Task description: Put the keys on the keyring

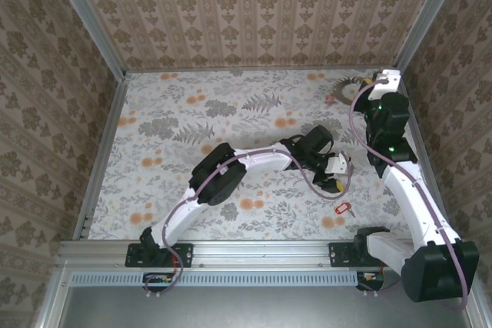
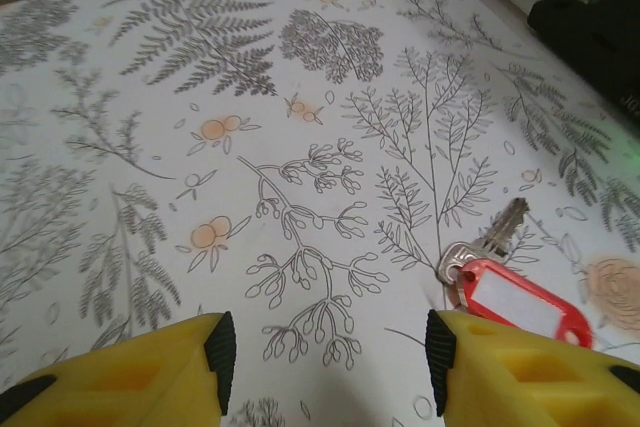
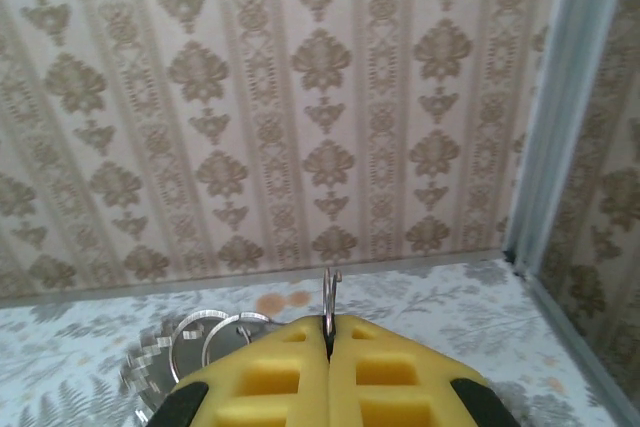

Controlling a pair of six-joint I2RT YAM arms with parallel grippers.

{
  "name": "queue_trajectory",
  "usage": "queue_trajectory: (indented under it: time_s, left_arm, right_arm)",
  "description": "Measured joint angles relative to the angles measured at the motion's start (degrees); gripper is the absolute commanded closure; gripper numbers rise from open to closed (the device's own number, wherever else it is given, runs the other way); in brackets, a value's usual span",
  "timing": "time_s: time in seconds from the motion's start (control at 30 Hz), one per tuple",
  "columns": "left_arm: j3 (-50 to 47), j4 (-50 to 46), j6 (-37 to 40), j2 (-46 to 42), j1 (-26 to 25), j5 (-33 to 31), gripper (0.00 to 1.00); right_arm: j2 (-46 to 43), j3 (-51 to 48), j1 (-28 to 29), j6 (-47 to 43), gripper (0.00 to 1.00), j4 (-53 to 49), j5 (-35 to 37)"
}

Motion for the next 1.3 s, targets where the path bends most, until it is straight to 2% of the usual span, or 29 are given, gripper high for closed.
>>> queue_trajectory:
  time_s: [0.27, 0.6, 0.77, 1.23, 1.3]
  left_arm:
    - [7.13, -8.24, 3.26, 5.31, -3.13, 1.09, 0.45]
    - [8.31, -14.36, 4.55, 5.44, -4.48, 1.09, 0.53]
    - [8.33, -16.0, 4.98, 5.44, -3.48, 1.14, 0.63]
    - [8.33, -16.9, 4.85, 5.44, -3.1, 2.08, 0.67]
    - [8.33, -16.9, 4.63, 5.44, -3.1, 2.25, 0.7]
  right_arm:
    - [-0.74, 2.71, -5.6, 1.25, 1.0, -0.26, -1.36]
    - [-0.87, 3.13, -5.64, 1.46, 1.0, -0.09, -5.4]
    - [-1.77, 3.13, -5.62, 1.44, 1.0, -0.09, -6.12]
    - [-2.27, 3.13, -5.64, 1.16, 1.0, -0.09, -6.6]
    - [-2.27, 3.13, -5.64, 1.01, 1.0, -0.09, -7.02]
